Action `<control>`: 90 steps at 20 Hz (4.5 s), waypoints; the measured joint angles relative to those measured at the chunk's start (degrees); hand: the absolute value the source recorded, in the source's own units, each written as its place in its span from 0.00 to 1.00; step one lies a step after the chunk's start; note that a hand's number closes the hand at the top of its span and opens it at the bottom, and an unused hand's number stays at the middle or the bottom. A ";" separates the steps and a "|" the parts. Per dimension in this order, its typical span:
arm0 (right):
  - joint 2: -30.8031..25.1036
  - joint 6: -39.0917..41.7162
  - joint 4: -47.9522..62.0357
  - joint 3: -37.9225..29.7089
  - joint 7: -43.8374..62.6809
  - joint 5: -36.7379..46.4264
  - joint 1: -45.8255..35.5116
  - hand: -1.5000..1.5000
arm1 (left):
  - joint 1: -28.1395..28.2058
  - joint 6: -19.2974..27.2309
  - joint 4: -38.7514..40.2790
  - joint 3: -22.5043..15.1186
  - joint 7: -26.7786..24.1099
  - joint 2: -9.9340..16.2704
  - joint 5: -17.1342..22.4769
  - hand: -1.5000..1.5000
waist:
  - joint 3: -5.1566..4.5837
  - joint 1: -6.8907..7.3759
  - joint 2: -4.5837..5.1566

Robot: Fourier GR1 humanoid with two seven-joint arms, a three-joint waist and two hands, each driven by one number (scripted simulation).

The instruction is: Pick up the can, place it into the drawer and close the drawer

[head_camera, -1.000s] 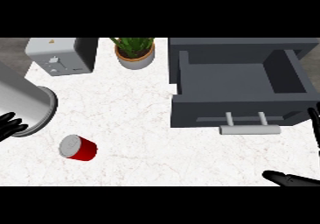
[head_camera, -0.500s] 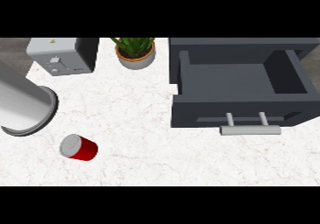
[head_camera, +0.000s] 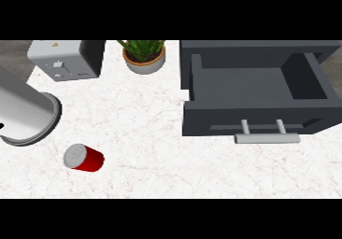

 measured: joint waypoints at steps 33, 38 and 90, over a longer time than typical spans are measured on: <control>2.51 13.41 0.71 -13.69 0.89 -7.76 3.09 0.00 | -7.61 2.25 10.47 3.45 -2.84 -29.88 -39.33 0.00 | -0.08 0.32 0.03; 1.76 13.83 -0.14 -15.45 3.28 -9.22 2.27 0.00 | -10.28 2.13 17.71 6.20 -9.97 -31.34 -50.37 0.00 | -0.11 0.21 0.08; 5.46 16.95 -5.77 -20.82 8.64 -15.40 4.99 0.00 | -21.48 24.24 44.90 3.09 -29.30 -44.15 -57.00 1.00 | 0.00 1.30 -0.37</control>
